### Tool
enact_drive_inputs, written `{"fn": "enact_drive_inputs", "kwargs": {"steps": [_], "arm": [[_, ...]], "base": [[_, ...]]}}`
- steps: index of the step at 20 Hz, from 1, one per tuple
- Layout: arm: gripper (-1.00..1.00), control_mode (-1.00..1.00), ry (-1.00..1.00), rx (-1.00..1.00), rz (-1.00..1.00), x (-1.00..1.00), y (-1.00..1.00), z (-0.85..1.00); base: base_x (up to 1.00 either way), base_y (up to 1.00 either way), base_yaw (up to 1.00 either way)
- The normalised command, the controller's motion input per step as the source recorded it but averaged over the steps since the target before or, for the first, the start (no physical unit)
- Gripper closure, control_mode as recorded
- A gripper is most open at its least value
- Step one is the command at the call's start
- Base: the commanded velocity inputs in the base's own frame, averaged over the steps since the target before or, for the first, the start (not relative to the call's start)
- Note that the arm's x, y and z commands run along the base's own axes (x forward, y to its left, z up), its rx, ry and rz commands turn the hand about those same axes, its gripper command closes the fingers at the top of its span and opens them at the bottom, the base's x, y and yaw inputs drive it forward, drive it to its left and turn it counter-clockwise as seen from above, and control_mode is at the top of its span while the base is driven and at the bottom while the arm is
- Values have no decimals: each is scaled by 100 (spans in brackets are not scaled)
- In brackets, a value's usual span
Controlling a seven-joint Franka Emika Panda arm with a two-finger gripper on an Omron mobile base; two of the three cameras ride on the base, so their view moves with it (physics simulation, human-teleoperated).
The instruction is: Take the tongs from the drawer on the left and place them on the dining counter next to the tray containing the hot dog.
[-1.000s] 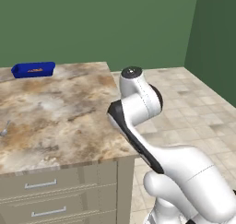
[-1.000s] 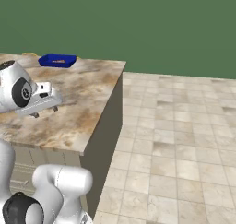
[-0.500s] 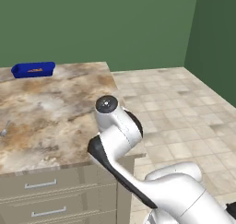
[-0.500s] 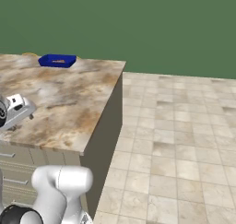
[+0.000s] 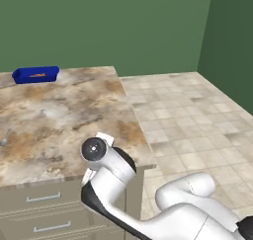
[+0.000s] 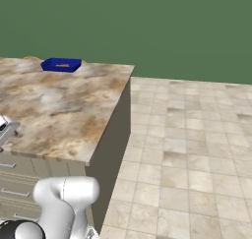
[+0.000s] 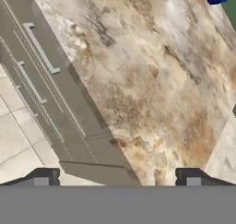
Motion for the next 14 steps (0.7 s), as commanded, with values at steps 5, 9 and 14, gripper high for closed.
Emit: {"fn": "enact_drive_inputs", "kwargs": {"steps": [5, 9, 14], "arm": [[-100, -100, -21, -15, 19, -10, 36, -60], [-100, -100, -33, -15, 18, -15, 45, -61], [-100, -100, -27, -13, 18, -15, 62, -53]], "base": [[0, 0, 0], [0, 0, 0], [0, 0, 0]]}}
